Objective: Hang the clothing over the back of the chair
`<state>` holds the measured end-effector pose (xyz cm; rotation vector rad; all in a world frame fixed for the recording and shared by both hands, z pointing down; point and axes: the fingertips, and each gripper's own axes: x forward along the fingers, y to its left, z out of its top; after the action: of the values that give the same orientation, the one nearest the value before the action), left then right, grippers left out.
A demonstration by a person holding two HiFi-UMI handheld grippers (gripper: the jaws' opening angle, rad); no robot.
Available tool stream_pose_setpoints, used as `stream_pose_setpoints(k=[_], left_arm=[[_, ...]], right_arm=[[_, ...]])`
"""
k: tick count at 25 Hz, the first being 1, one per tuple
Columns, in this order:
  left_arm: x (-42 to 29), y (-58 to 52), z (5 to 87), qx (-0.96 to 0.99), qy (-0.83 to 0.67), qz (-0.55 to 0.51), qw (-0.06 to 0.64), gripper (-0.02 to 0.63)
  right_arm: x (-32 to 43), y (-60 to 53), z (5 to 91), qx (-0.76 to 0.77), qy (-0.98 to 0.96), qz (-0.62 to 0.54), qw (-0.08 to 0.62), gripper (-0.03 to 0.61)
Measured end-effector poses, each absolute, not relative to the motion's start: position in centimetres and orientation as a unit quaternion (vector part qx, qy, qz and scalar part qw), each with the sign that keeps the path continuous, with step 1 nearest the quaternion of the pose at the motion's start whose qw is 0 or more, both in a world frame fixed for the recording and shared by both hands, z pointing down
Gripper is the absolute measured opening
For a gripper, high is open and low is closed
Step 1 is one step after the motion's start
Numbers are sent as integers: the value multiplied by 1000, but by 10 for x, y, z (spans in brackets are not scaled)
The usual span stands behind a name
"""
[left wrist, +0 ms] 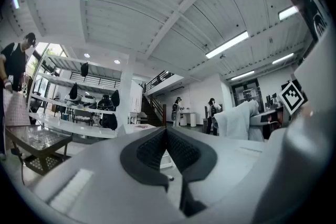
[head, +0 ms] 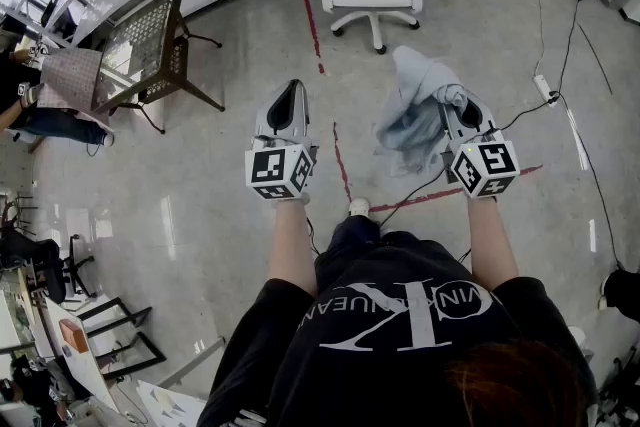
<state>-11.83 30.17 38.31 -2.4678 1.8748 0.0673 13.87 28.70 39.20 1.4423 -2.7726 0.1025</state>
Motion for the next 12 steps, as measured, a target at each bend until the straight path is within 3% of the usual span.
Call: stream_pose_setpoints(k=[12], left_arm=[[-113,332,385,-789,613,18,25,11]], right_arm=[[153,310,389,469,-883,33,-6,41]])
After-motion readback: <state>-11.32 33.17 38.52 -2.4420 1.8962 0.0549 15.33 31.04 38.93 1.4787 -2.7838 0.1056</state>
